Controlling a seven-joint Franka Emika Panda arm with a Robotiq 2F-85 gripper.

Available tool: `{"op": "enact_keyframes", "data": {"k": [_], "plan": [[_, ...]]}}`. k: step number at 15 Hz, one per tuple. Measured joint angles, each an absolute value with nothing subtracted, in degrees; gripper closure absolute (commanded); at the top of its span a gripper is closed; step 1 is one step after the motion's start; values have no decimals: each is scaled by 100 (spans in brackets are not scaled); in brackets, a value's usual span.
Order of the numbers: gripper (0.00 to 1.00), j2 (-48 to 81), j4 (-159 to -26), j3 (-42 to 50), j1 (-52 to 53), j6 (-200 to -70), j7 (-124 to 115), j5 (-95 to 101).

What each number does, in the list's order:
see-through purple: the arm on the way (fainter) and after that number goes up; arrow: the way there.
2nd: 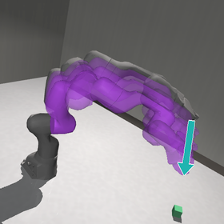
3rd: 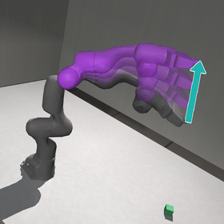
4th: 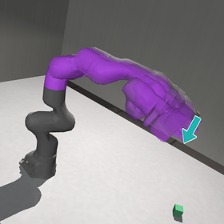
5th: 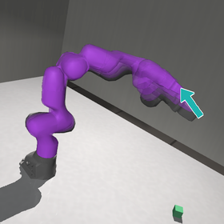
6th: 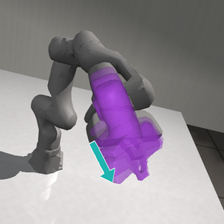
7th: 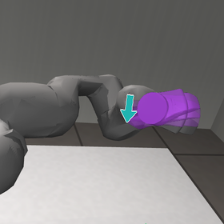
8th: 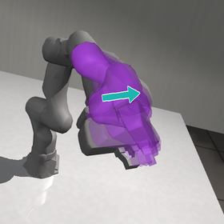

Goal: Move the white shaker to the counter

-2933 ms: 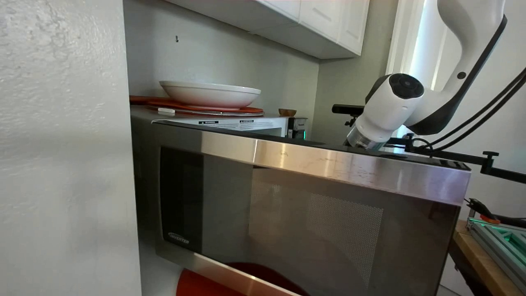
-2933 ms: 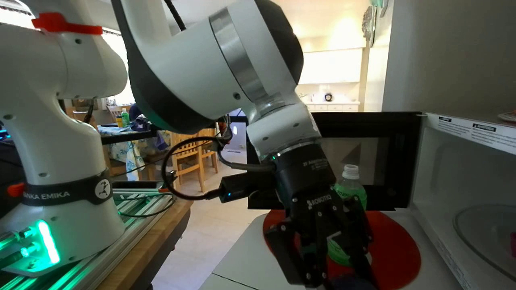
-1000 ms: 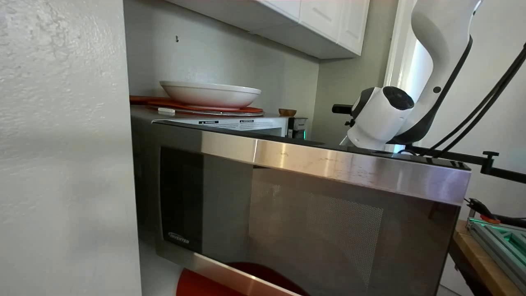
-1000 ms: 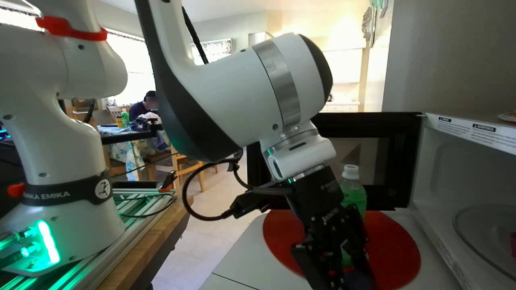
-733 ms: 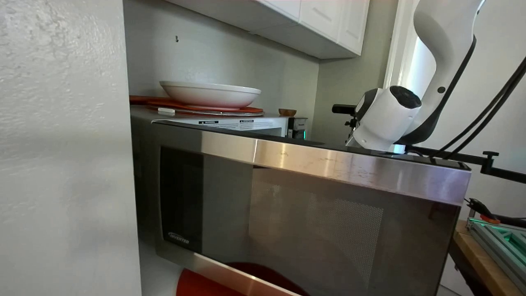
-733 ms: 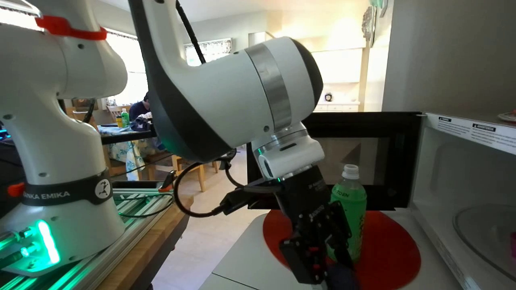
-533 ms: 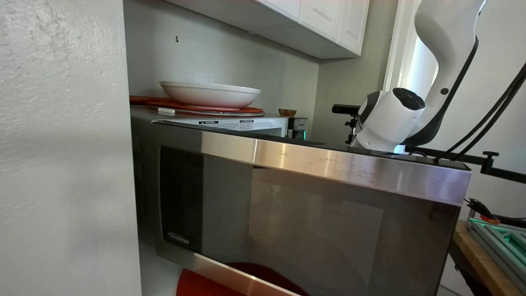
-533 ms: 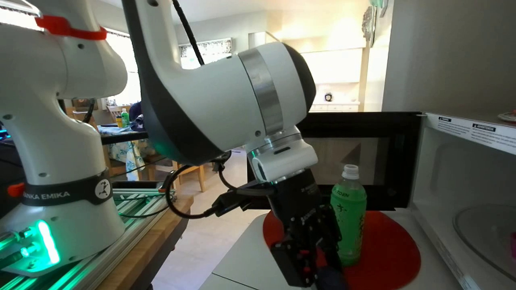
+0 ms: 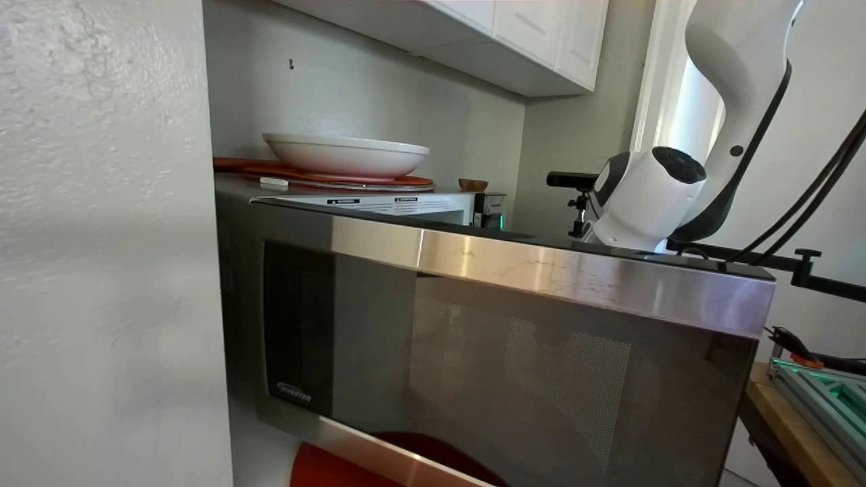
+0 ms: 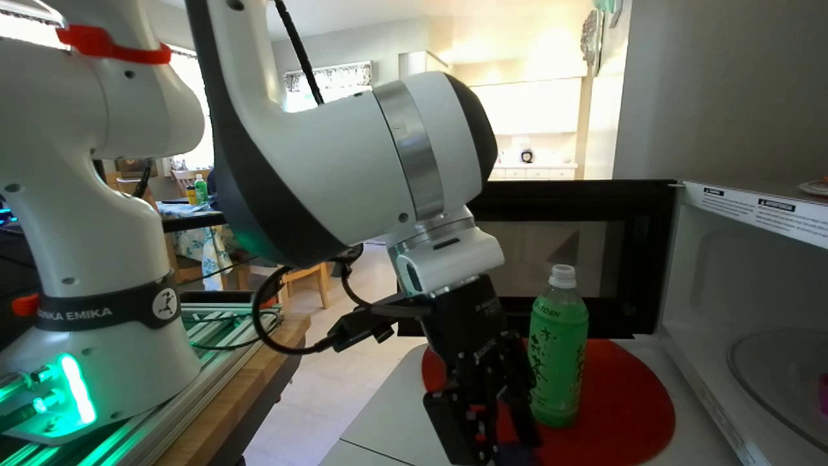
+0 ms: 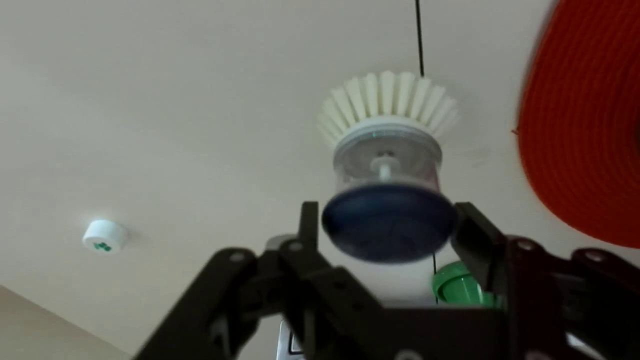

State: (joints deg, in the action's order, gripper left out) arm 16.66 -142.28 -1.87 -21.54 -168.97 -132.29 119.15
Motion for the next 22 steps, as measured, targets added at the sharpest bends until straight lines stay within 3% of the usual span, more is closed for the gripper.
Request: {"op": "enact_keyframes", "data": {"k": [7,13,22], "plan": [[0,1203,-14280,-104,-2060,-17197,-12445,11485],[0,994,-14966,464,-1759,-17357,-10143,9461],[0,597,-15324,365,-1201,-17047,-6911,5708]]}}
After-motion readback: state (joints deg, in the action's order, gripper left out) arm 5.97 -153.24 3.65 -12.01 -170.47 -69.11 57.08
